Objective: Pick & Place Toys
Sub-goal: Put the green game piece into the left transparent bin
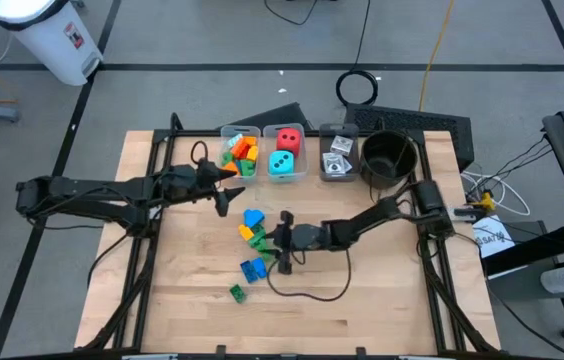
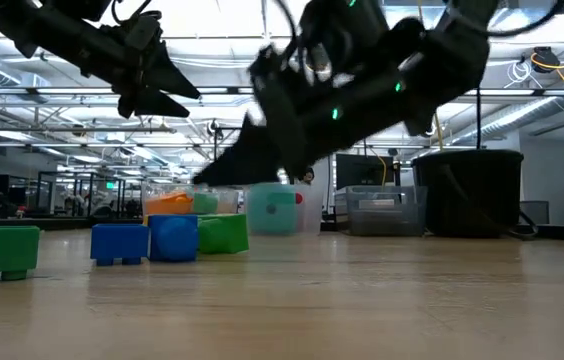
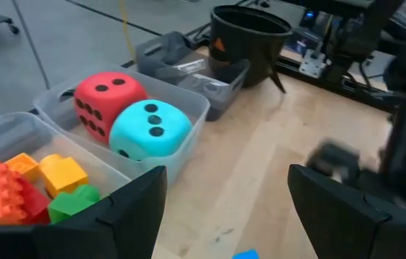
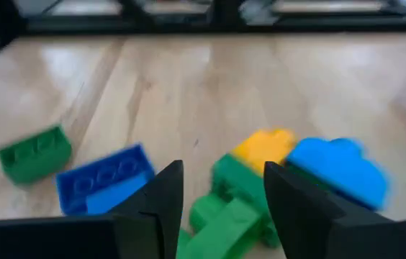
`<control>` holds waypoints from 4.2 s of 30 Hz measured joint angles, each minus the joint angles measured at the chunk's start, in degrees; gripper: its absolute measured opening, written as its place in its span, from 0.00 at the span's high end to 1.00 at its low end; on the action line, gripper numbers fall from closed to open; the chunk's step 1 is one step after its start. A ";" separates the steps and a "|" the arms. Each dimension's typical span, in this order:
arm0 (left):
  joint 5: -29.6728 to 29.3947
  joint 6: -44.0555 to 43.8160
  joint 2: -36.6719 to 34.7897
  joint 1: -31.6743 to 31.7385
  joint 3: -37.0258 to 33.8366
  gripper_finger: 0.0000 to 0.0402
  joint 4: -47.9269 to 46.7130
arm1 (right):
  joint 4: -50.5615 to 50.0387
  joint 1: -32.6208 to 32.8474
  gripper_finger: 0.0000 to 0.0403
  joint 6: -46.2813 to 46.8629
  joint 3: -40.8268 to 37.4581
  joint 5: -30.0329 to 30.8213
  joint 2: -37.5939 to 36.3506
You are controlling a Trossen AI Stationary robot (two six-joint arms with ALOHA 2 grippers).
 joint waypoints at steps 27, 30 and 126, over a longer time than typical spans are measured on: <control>-2.28 -1.00 6.72 0.05 -0.07 0.26 2.26 | -42.85 -1.38 0.66 -1.93 8.43 3.24 -7.06; -2.26 -1.07 6.71 0.07 -0.07 0.27 2.51 | -44.67 -0.35 0.66 3.06 7.80 3.30 -10.39; 2.71 -15.98 14.70 0.05 -0.02 0.23 10.22 | -43.86 1.72 0.57 -7.38 0.29 0.87 -11.90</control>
